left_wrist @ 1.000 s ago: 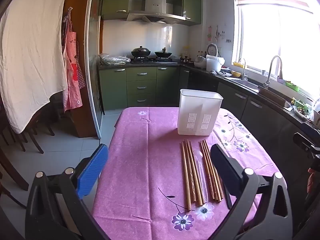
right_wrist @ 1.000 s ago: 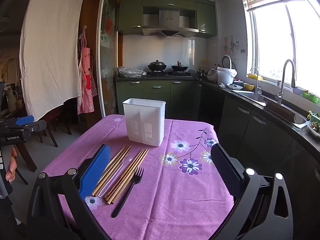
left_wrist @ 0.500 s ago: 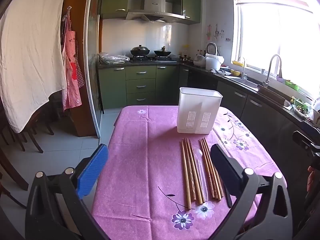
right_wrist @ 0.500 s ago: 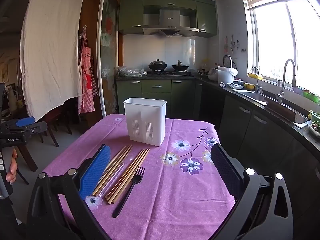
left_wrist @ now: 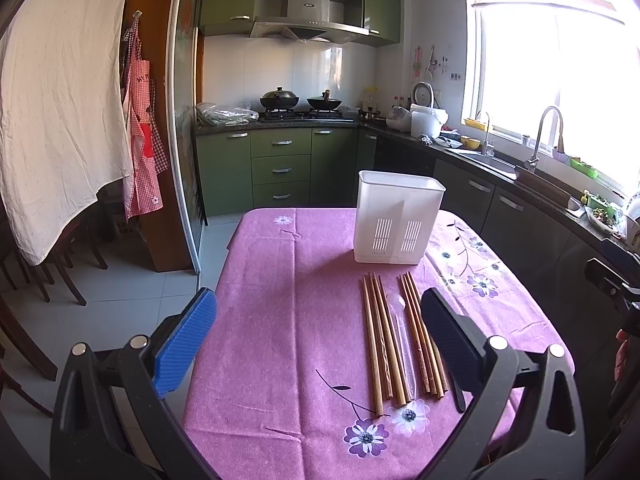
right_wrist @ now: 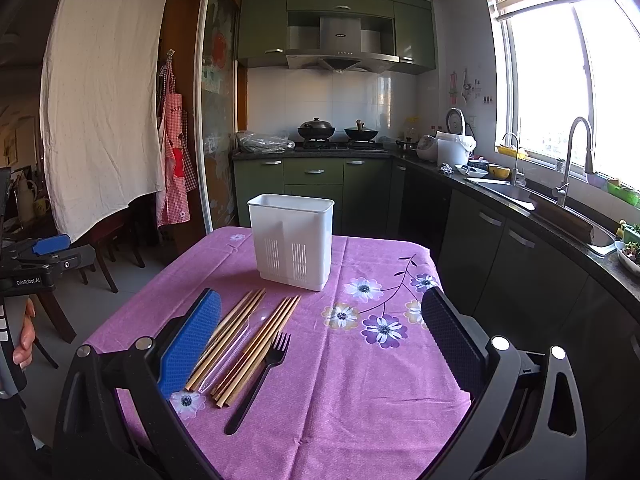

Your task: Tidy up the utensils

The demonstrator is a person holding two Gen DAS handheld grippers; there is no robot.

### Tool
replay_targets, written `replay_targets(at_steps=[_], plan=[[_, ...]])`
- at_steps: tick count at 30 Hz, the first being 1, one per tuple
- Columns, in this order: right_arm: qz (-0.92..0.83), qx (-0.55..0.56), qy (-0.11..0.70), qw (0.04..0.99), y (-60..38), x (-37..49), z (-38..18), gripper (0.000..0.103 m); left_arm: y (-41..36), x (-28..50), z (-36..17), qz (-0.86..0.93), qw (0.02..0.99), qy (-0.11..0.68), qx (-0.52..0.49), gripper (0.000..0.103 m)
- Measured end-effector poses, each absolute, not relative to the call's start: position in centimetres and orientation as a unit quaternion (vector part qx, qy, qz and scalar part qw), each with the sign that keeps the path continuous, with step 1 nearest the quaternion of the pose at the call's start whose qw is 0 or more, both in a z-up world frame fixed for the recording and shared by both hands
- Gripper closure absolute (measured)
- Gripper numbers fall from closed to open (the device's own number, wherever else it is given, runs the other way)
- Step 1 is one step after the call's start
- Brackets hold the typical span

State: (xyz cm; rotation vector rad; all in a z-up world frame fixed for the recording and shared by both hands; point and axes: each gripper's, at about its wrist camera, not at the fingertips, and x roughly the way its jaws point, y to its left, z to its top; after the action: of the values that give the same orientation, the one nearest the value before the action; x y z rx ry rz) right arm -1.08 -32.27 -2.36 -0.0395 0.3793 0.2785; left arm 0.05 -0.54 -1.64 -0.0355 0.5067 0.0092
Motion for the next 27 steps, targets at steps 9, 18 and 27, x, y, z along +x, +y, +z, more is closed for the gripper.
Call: replay_targets(at_steps=[9,18,27], plan=[[0.138,-0.019,0.189,0.972,-31.8,-1.0,-2.7,0.004,-0.5,0.1,-1.7,0.003,0.967,0.252,-0.017,0.006],[0.140,-0.019,0.191,0.971,-31.6,-0.5,-3.5,0.004,-0.6,0.1,-2.2,0.003,0.967,0.254,-0.017,0.006],[0.141,-0.020,0.193,0.971,-31.6,-0.5,-3.6,0.004,-0.6,0.1,-2.2,0.003,0.967,0.255,-0.017,0.006]])
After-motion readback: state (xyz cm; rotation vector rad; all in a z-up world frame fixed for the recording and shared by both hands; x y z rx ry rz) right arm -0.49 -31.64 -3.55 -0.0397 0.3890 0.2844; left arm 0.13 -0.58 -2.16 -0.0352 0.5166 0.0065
